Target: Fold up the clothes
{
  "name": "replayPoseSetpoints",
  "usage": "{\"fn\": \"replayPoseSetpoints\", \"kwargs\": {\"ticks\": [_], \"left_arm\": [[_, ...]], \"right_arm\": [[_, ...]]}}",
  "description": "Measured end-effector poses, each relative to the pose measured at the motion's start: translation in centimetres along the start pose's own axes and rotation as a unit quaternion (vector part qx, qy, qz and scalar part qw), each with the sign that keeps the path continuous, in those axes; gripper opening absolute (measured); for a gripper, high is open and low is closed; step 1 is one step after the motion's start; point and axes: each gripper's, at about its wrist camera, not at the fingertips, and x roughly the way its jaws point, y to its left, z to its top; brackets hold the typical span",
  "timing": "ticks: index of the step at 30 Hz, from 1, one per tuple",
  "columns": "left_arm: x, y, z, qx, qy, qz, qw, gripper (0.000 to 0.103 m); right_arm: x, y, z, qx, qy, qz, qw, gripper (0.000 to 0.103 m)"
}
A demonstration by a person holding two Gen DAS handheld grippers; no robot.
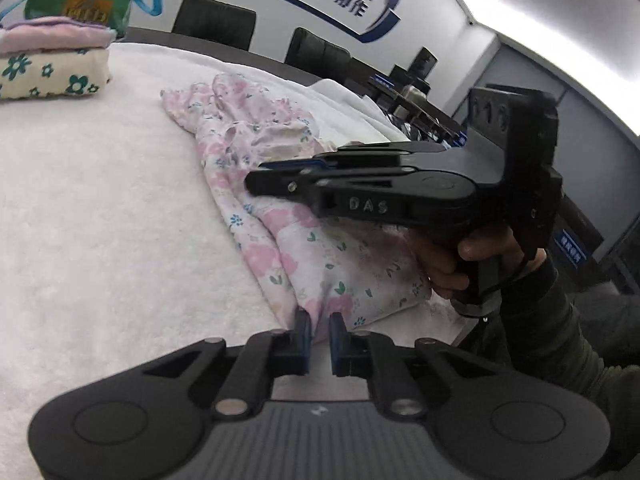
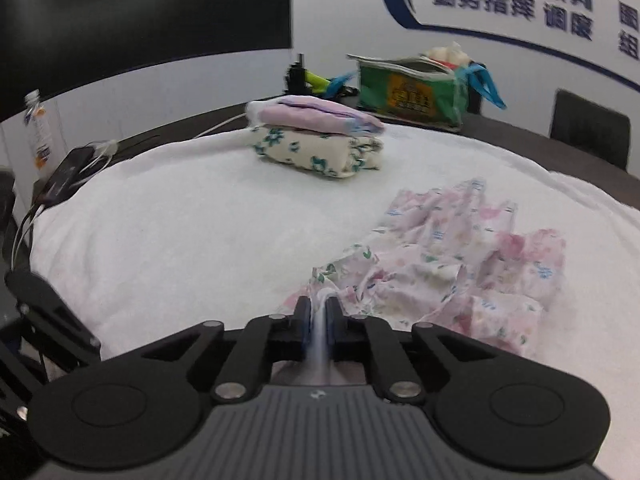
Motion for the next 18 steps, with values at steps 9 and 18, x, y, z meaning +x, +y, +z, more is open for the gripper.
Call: {"fn": "replayPoseSetpoints", "kwargs": {"ticks": [9,18], "left_arm": [[-0.1,-1.3,3.5,0.049,-0.053,0.009,0.9974,0.043],[5.3,-4.7,1.9,0.147,-0.026,0.091,0.9846,0.042]], "right_arm": [[-10.9,-4.3,-2.9,0.059,-0.102,-0.103,0.988,0.042],[-5.3,-7.7,-2.4,0.113,-0.033,-0.068,0.991,0.003]]}}
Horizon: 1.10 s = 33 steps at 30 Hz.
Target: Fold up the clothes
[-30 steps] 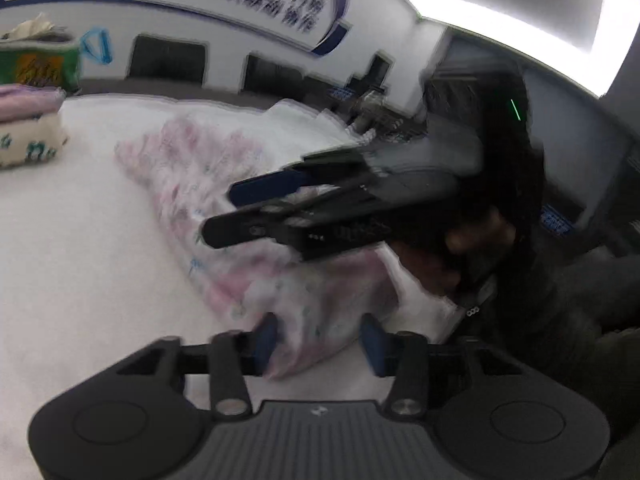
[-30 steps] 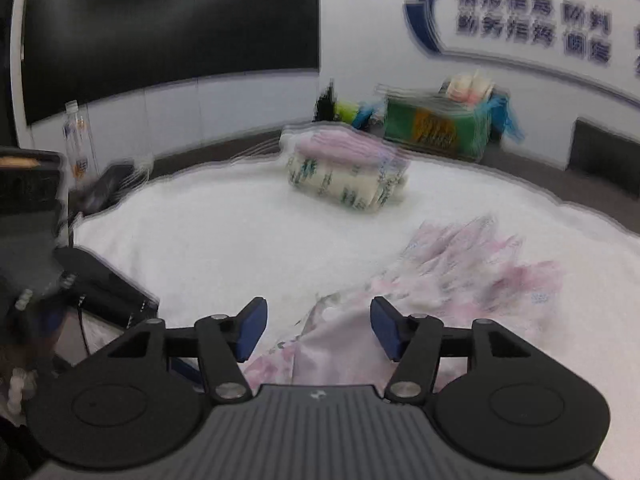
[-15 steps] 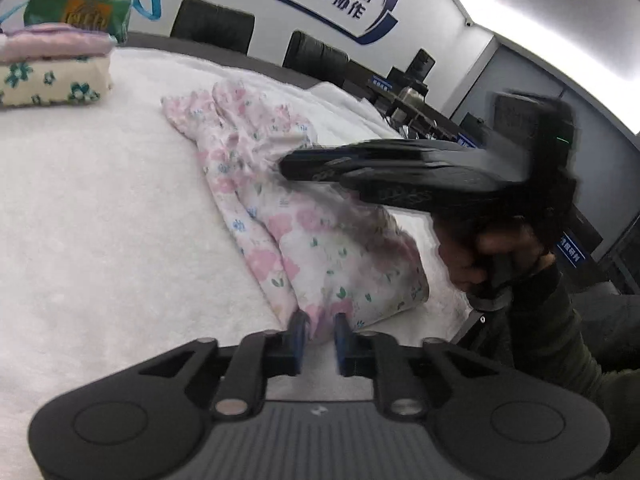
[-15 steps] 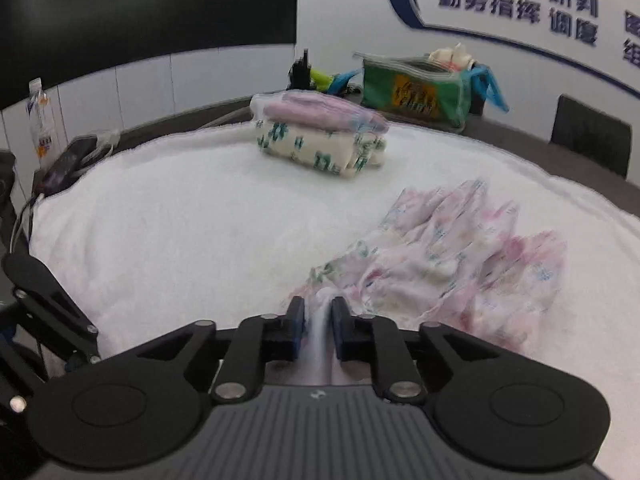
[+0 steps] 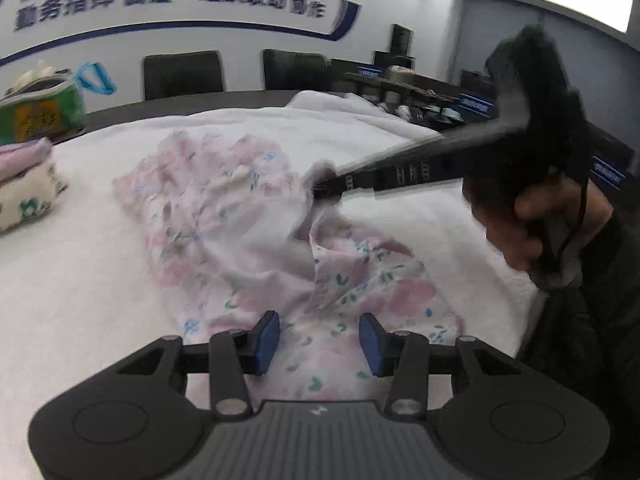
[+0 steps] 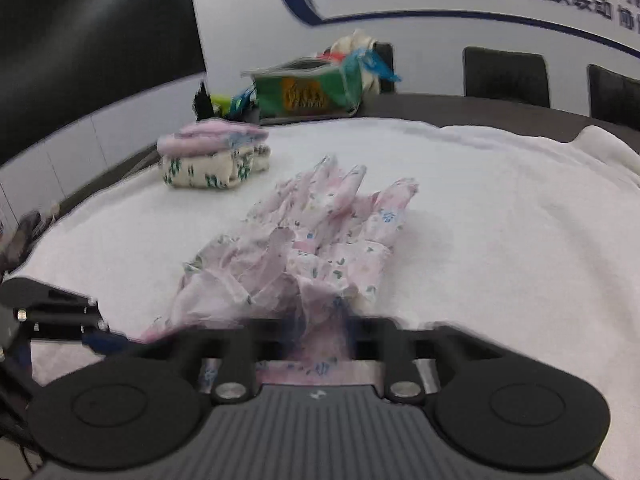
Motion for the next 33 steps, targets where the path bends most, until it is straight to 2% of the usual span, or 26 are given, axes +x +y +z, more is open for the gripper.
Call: {"fn": "replayPoseSetpoints", "kwargs": {"ticks": [4,7,8,9,10,11,13,16,19,21,23,24,27,29,31,33], "left_arm": [[-0.2,-0.2,-0.1,0.003,0.003,0.01,0.9999,0.043],[-0.1,-0.6,0.2,0.011,0.007,0.017,0.9998,0.046],[-0.3,-0.5,0.4,0.01,0.006,0.016,0.9998,0.046],[-0.6,-0.3,0.5,0.008,0.005,0.015,0.9998,0.046],[-1.1,0.0,0.6,0.002,0.0,0.011,0.9999,0.046],[-2.3,0.7,0.7,-0.009,-0.013,0.002,0.9999,0.048],[-4.1,2.2,0.8,-0.033,-0.035,-0.014,0.9988,0.061],[-4.8,3.8,0.8,-0.06,-0.041,-0.018,0.9972,0.063],[-4.0,3.7,0.6,-0.057,-0.028,-0.01,0.998,0.062],[-3.3,3.4,0.3,-0.052,-0.017,-0.006,0.9985,0.062],[-2.8,3.2,0.0,-0.049,-0.007,-0.001,0.9988,0.062],[-2.6,3.1,-0.2,-0.048,-0.002,0.001,0.9988,0.062],[-2.2,3.1,-0.7,-0.05,0.01,0.004,0.9987,0.061],[-2.2,3.1,-0.9,-0.048,0.007,0.002,0.9988,0.062],[-2.5,3.2,-0.9,-0.047,0.004,-0.002,0.9989,0.062],[-3.5,3.6,-1.1,-0.042,-0.009,-0.014,0.999,0.062]], "right_arm": [[1.6,1.1,1.6,-0.04,-0.024,-0.017,0.999,0.002],[4.3,1.1,1.4,-0.052,0.019,-0.039,0.998,0.005],[4.0,0.9,1.1,-0.05,0.021,-0.047,0.997,0.006],[3.5,0.7,0.8,-0.047,0.02,-0.055,0.997,0.009],[2.1,0.3,0.4,-0.036,0.006,-0.057,0.998,0.019],[0.3,-0.1,-0.1,-0.019,-0.015,-0.054,0.998,0.032],[-3.7,-1.3,-1.5,0.027,-0.045,-0.031,0.998,0.041],[-7.0,-1.3,-3.9,0.066,-0.053,0.007,0.996,0.046],[-6.2,0.7,-5.1,0.064,-0.032,0.041,0.997,0.051],[-4.2,1.9,-5.1,0.056,-0.008,0.043,0.997,0.049],[-2.5,2.4,-4.9,0.063,0.005,0.039,0.997,0.008],[-2.0,2.3,-4.7,0.076,0.005,0.045,0.996,0.007],[-2.8,1.1,-4.4,0.137,-0.044,0.102,0.984,0.006],[-2.6,-0.2,-4.9,0.179,-0.046,0.121,0.975,0.006],[-1.5,-0.6,-5.8,0.184,-0.011,0.074,0.98,0.011],[-1.5,-0.2,-6.3,0.167,-0.008,0.054,0.984,0.013]]}}
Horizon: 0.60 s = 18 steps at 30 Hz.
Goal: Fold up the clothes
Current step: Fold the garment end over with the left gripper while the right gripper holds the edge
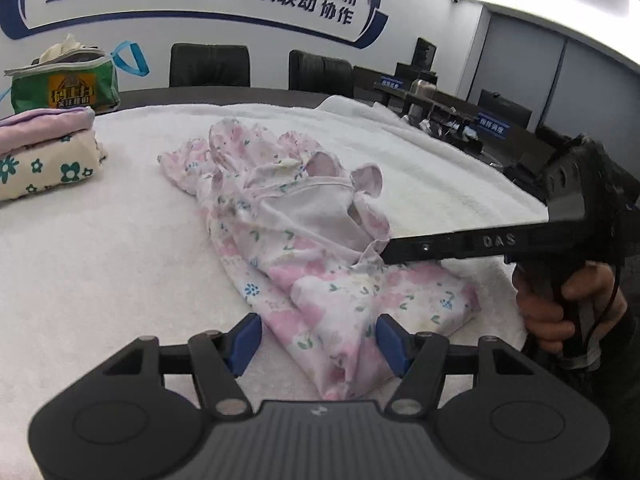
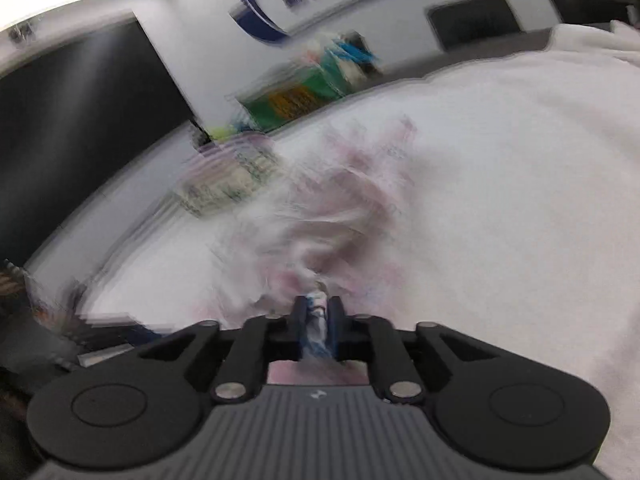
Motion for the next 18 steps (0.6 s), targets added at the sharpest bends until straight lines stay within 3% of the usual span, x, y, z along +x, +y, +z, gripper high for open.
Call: {"fn": "replayPoseSetpoints", "kwargs": {"ticks": [4,8,11,13,14,16,18], "left_arm": [[-2.5,0.7,-0.8,0.016,-0.023,-0.035,0.999,0.062],[-3.5,-0.1,-2.0,0.051,-0.044,-0.069,0.9954,0.062],[-3.0,-1.6,-2.7,0.108,-0.041,-0.053,0.9919,0.062],[-2.3,-2.1,-3.0,0.13,-0.023,-0.04,0.9904,0.061],[-2.1,-2.2,-3.1,0.135,-0.014,-0.033,0.9902,0.058],[-1.7,-1.9,-3.1,0.135,-0.005,-0.035,0.9902,0.035],[-1.4,-1.3,-2.9,0.128,0.0,-0.041,0.991,0.02]], "right_arm": [[-3.7,2.2,-0.3,-0.081,-0.051,-0.033,0.995,0.048],[-7.0,2.9,-2.0,-0.169,-0.075,0.004,0.983,0.048],[-7.4,3.2,-4.3,-0.242,-0.083,0.034,0.966,0.048],[-6.8,3.4,-5.2,-0.264,-0.054,0.018,0.963,0.047],[-6.5,3.3,-5.4,-0.268,-0.041,0.013,0.962,0.047],[-6.2,3.4,-5.8,-0.277,-0.034,0.021,0.96,0.047],[-6.0,3.7,-6.0,-0.29,-0.04,0.031,0.956,0.036]]}}
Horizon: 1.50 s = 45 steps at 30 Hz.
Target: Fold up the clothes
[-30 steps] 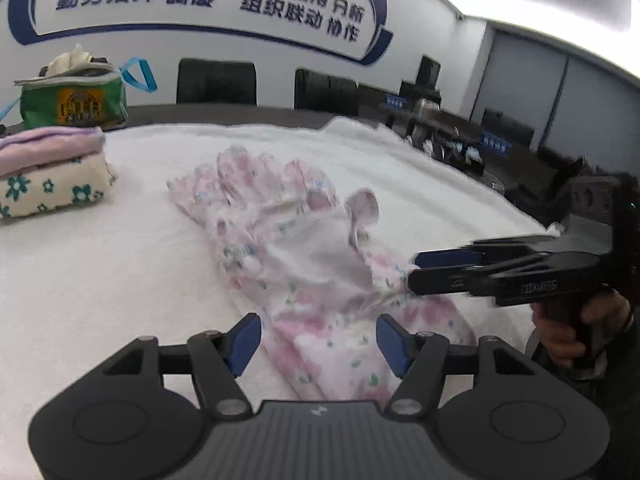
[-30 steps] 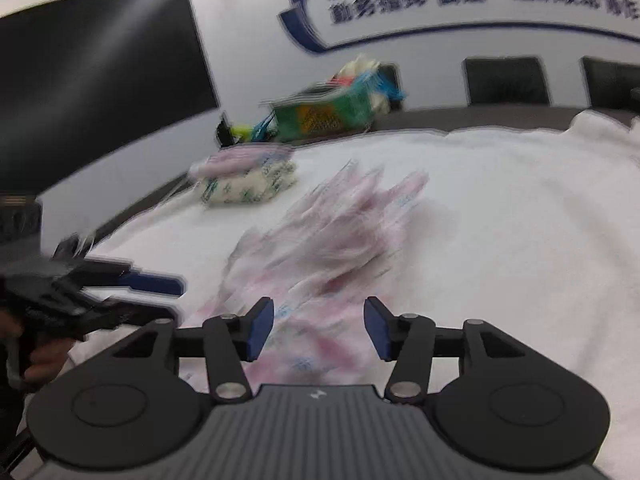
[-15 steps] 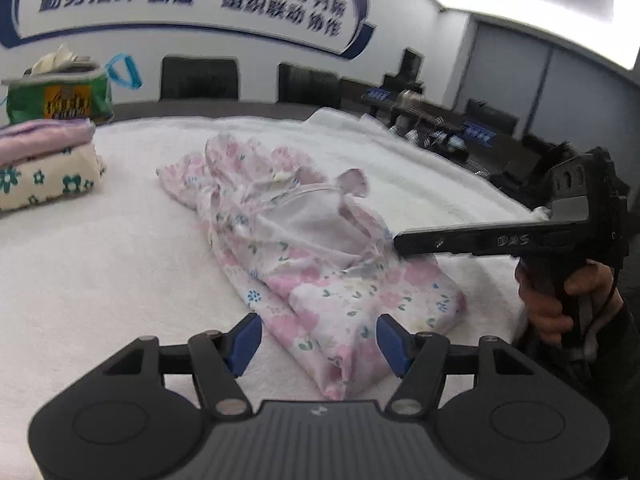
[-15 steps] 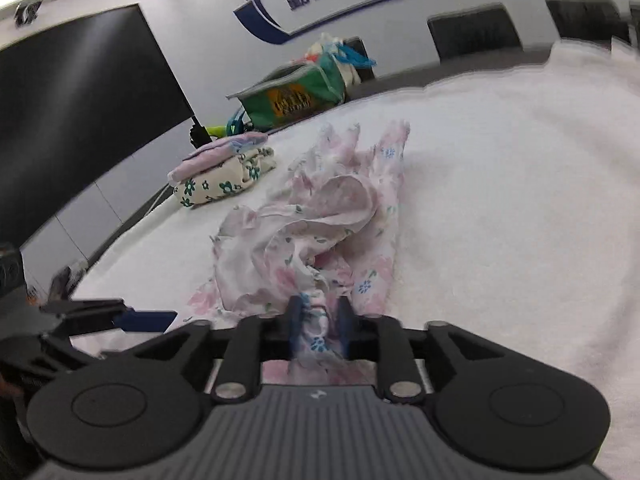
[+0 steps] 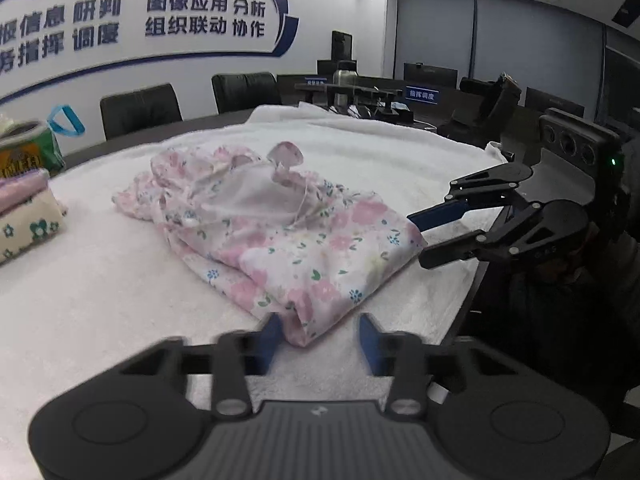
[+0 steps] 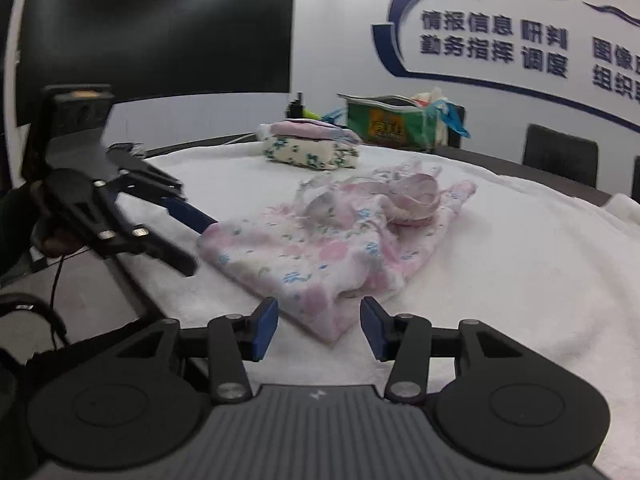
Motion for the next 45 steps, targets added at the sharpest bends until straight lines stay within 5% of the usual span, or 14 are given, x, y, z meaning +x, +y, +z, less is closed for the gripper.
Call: {"fn": "replayPoseSetpoints", "kwargs": {"ticks": [2,4,13,18,21,23,25,33,34,35,36,37,39,45], "left_arm": [[0.3,1.0,0.1,-0.013,0.002,-0.011,0.9998,0.018],[0.2,1.7,0.2,-0.031,0.002,-0.019,0.9993,0.006],[-5.7,0.7,0.2,-0.065,-0.022,-0.146,0.9869,0.0],[-5.7,2.6,2.0,-0.094,-0.048,-0.141,0.9843,0.001],[-4.5,3.7,2.2,-0.126,-0.046,-0.14,0.981,0.001],[-4.4,4.0,2.0,-0.14,-0.05,-0.136,0.9795,0.001],[-4.5,4.2,1.9,-0.153,-0.056,-0.129,0.9781,0.0],[-5.4,4.4,1.5,-0.158,-0.076,-0.114,0.9778,0.001],[-5.5,4.3,1.4,-0.154,-0.079,-0.109,0.9789,0.001],[-5.9,4.0,1.1,-0.142,-0.09,-0.094,0.9814,0.003],[-6.3,3.8,0.6,-0.123,-0.104,-0.08,0.9837,0.019],[-6.7,3.5,0.1,-0.103,-0.118,-0.067,0.9853,0.051],[-7.4,2.4,-0.9,-0.05,-0.137,-0.027,0.9889,0.083],[-5.4,-2.2,-1.1,0.145,-0.133,0.006,0.9804,0.084]], "right_arm": [[0.5,-0.2,0.1,0.0,-0.004,0.005,1.0,0.013],[1.0,-0.4,0.3,0.002,-0.007,0.009,1.0,0.004],[-5.0,2.0,0.2,-0.02,-0.026,0.081,0.996,0.002],[-6.6,0.9,1.4,-0.005,-0.069,0.088,0.994,0.002],[-5.1,1.3,1.8,-0.044,-0.041,0.047,0.997,0.014],[-4.7,1.8,2.0,-0.071,-0.038,0.029,0.996,0.068],[-5.1,2.5,2.2,-0.096,-0.06,0.026,0.993,0.078],[-0.1,6.4,4.3,-0.268,-0.046,0.026,0.962,0.08],[1.0,6.5,4.4,-0.284,-0.033,0.029,0.958,0.067],[2.1,6.3,4.7,-0.289,-0.01,0.041,0.956,0.029],[2.8,5.9,5.1,-0.276,0.016,0.062,0.959,0.01],[3.5,5.3,5.5,-0.259,0.041,0.085,0.961,0.007],[3.1,4.7,6.2,-0.244,0.043,0.107,0.963,0.007],[1.6,3.4,8.6,-0.197,0.029,0.163,0.966,0.007]]}}
